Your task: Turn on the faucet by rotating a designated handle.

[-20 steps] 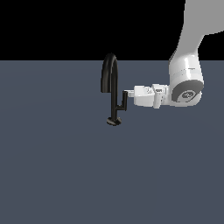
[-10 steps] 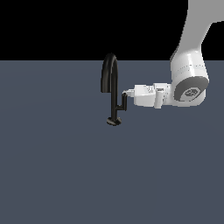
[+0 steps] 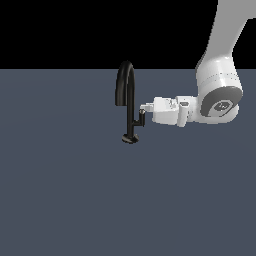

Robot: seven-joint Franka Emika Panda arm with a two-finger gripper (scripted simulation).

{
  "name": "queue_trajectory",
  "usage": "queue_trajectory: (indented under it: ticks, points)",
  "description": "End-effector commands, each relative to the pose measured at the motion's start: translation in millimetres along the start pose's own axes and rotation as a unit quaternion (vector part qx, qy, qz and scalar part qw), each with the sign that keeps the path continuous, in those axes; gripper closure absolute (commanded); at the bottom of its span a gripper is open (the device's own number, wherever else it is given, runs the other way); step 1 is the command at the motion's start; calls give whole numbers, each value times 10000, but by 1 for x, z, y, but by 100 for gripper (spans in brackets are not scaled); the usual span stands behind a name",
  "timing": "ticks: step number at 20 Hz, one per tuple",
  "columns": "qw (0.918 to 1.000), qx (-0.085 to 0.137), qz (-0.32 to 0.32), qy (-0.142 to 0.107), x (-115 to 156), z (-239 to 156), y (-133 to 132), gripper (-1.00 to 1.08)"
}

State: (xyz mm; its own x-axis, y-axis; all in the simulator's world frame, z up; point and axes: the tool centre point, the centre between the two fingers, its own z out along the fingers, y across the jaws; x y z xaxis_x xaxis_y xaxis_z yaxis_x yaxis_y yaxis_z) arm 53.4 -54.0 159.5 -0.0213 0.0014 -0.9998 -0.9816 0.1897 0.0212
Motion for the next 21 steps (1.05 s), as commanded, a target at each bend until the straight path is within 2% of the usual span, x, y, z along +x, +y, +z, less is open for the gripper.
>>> queue_trajectory:
  ticks: [1,8,9,10,19,21]
  points:
    - [10000,-22,91,-7,11,0,14,108]
    - [9999,-33,102,-12,21,0,39,108]
    - [9999,-33,102,-12,21,0,39,108]
    - [10000,-17,-7,-10,10,0,29,108]
    - [9999,-33,94,-12,71,0,57,108]
    - [9999,-34,104,-12,76,0,60,108]
